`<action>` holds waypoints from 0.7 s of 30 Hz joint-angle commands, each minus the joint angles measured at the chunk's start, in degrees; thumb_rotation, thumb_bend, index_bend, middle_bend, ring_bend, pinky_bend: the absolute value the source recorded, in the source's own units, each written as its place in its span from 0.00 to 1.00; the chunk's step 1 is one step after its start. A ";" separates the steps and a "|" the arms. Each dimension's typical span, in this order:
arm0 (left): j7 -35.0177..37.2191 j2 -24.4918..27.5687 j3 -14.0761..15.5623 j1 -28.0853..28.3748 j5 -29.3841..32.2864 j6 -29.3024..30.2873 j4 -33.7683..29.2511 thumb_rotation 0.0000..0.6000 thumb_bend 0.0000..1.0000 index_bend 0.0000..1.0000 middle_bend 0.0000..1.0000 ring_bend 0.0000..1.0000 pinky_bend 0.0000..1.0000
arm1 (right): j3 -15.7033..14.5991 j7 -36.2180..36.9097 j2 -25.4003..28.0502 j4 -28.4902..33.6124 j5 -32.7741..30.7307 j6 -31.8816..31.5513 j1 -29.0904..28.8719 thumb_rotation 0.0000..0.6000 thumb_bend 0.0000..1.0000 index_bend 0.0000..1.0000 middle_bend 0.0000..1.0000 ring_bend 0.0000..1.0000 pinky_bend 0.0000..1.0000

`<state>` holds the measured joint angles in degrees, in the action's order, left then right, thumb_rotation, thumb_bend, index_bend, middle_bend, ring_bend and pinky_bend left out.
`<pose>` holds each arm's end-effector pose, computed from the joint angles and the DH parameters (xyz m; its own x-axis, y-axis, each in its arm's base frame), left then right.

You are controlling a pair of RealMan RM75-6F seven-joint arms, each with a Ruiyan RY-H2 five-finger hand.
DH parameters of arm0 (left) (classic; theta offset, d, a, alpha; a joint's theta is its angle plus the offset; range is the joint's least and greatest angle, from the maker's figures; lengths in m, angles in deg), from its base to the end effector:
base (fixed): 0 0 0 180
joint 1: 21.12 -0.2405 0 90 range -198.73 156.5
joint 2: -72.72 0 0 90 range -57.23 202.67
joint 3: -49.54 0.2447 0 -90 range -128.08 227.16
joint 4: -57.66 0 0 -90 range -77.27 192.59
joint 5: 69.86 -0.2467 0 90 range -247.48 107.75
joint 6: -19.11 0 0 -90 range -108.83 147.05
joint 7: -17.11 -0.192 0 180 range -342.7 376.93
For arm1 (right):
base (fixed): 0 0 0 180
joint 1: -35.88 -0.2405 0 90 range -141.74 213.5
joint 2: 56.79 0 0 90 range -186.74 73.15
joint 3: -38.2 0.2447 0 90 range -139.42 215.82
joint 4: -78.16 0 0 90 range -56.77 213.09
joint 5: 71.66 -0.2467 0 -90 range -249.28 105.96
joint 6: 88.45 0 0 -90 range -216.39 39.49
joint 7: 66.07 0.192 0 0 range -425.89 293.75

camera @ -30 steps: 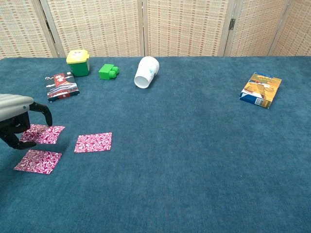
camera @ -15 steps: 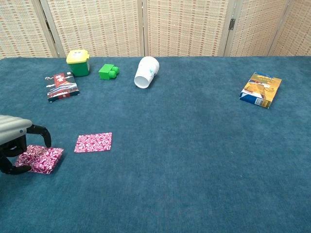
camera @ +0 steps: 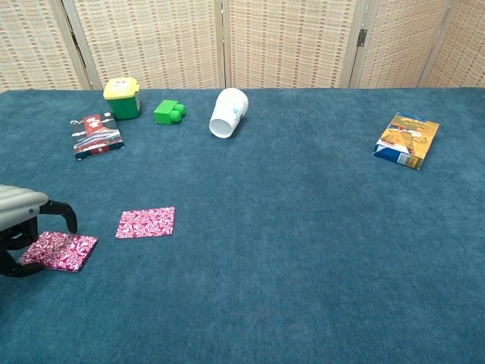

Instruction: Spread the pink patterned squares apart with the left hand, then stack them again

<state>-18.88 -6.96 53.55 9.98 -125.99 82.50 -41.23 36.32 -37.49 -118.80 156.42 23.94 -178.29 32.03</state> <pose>-0.2355 0.2801 -0.0549 0.6044 0.4295 0.6710 0.7926 -0.2395 -0.5607 -0.3495 -0.2068 0.1478 0.1993 -0.0672 0.9776 -0.9720 -0.1404 0.1885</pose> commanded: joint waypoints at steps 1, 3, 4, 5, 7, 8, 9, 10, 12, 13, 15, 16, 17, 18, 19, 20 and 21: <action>-0.25 0.34 -0.08 0.09 0.40 -0.40 -0.53 1.00 0.34 0.29 0.99 0.97 1.00 | 0.00 -0.02 -0.01 0.03 0.05 0.01 -0.04 1.00 0.28 0.11 0.19 0.12 0.16; -1.22 0.87 0.13 0.31 1.32 -0.95 -1.38 1.00 0.34 0.24 0.99 0.97 1.00 | -0.03 0.00 -0.02 0.05 0.09 -0.03 -0.02 1.00 0.28 0.11 0.19 0.12 0.16; -1.71 1.22 0.16 0.52 1.99 -1.34 -2.10 1.00 0.34 0.20 0.99 0.96 1.00 | -0.05 0.03 -0.03 0.04 0.10 -0.07 0.01 1.00 0.28 0.11 0.19 0.12 0.16; -1.77 1.51 0.02 0.70 2.41 -1.66 -2.79 1.00 0.34 0.18 0.99 0.96 1.00 | -0.06 0.04 -0.02 0.03 0.10 -0.13 0.04 1.00 0.28 0.11 0.19 0.12 0.16; -0.84 1.79 -0.72 0.87 2.39 -1.79 -3.77 1.00 0.34 0.13 0.99 0.95 1.00 | -0.05 0.03 0.00 0.01 0.06 -0.23 0.12 1.00 0.28 0.11 0.19 0.12 0.16; 0.08 1.58 -1.29 0.74 1.69 -1.28 -3.78 1.00 0.34 0.13 0.99 0.95 1.00 | -0.05 0.04 -0.01 0.01 0.05 -0.27 0.15 1.00 0.28 0.11 0.19 0.12 0.16; 1.48 0.93 -2.14 0.42 0.34 -0.17 -3.50 1.00 0.34 0.13 0.99 0.95 1.00 | -0.07 0.04 -0.01 0.00 0.04 -0.25 0.15 1.00 0.28 0.11 0.19 0.12 0.16; 2.20 0.51 -2.56 0.28 -0.65 0.43 -3.30 1.00 0.34 0.13 0.99 0.95 1.00 | -0.08 0.04 -0.02 -0.01 0.06 -0.24 0.15 1.00 0.28 0.11 0.19 0.12 0.16; 2.77 -0.17 -3.40 0.53 -1.89 0.86 -3.36 1.00 0.34 0.15 0.99 0.95 1.00 | -0.08 0.00 -0.06 0.00 0.14 -0.25 0.12 1.00 0.28 0.11 0.19 0.12 0.16; 2.75 -0.51 -3.79 0.81 -2.00 0.72 -3.47 1.00 0.34 0.16 0.99 0.95 1.00 | -0.08 0.01 -0.07 0.00 0.17 -0.25 0.09 1.00 0.28 0.11 0.19 0.12 0.16; 2.32 -1.44 -4.90 1.73 -1.09 -0.03 -3.54 1.00 0.34 0.17 0.99 0.95 1.00 | -0.07 0.01 -0.10 -0.01 0.20 -0.26 0.06 1.00 0.28 0.11 0.19 0.12 0.16; 2.01 -1.94 -5.40 2.19 -0.46 -0.39 -3.43 1.00 0.34 0.18 0.99 0.95 1.00 | -0.07 0.03 -0.11 -0.04 0.19 -0.25 0.06 1.00 0.28 0.11 0.19 0.12 0.16; 1.57 -2.63 -6.03 2.81 0.52 -0.91 -3.25 1.00 0.34 0.18 0.99 0.95 1.00 | -0.10 0.07 -0.12 -0.10 0.18 -0.25 0.09 1.00 0.28 0.11 0.19 0.12 0.16; 1.31 -3.16 -6.49 3.25 1.36 -1.29 -3.14 1.00 0.34 0.19 0.99 0.95 1.00 | -0.12 0.12 -0.12 -0.16 0.13 -0.26 0.14 1.00 0.28 0.11 0.19 0.12 0.16; 0.99 -3.68 -6.91 3.69 2.23 -1.63 -3.00 1.00 0.34 0.20 0.99 0.95 1.00 | -0.12 0.20 -0.13 -0.23 0.06 -0.29 0.20 1.00 0.28 0.11 0.19 0.12 0.16; 0.55 -4.16 -7.25 4.13 3.06 -1.91 -2.81 1.00 0.34 0.21 0.99 0.96 1.00 | -0.15 0.28 -0.13 -0.31 -0.01 -0.34 0.29 1.00 0.28 0.11 0.19 0.12 0.16; -0.07 -4.87 -7.70 4.68 4.13 -2.12 -2.38 1.00 0.34 0.21 0.99 0.96 1.00 | -0.17 0.38 -0.14 -0.43 -0.13 -0.43 0.43 1.00 0.28 0.11 0.19 0.12 0.16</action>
<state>-17.91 -10.52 46.92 13.52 -123.54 81.15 -44.21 36.16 -37.13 -118.93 156.00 23.83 -178.70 32.43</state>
